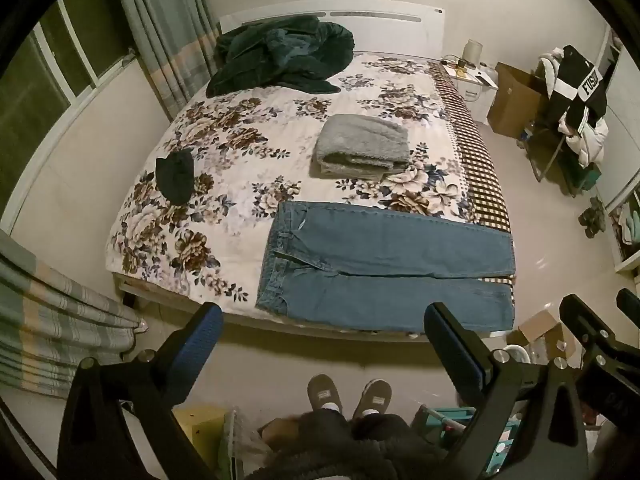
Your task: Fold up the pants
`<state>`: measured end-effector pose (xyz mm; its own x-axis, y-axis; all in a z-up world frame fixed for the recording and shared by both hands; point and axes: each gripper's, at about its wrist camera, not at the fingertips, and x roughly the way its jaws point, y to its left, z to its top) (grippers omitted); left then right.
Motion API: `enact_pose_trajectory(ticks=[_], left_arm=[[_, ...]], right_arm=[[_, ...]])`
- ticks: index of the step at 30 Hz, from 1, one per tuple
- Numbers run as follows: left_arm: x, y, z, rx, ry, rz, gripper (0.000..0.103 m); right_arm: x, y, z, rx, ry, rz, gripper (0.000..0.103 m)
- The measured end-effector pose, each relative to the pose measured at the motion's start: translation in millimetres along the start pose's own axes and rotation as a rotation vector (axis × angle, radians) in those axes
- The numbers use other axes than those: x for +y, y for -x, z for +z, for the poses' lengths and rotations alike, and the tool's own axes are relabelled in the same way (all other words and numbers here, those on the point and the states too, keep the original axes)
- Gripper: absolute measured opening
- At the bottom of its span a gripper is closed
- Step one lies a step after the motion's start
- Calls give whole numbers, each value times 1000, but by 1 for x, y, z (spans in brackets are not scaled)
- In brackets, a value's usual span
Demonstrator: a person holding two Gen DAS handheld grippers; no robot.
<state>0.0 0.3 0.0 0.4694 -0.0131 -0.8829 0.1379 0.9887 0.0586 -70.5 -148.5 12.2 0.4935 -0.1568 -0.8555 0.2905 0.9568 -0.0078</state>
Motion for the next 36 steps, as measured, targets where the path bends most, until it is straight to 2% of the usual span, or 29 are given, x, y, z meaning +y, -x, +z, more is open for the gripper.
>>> enact_pose_trajectory(ticks=[36], left_arm=[[0,0,0,3,3,-7,103]], right_arm=[[10,14,-2,0,7,-4,103]])
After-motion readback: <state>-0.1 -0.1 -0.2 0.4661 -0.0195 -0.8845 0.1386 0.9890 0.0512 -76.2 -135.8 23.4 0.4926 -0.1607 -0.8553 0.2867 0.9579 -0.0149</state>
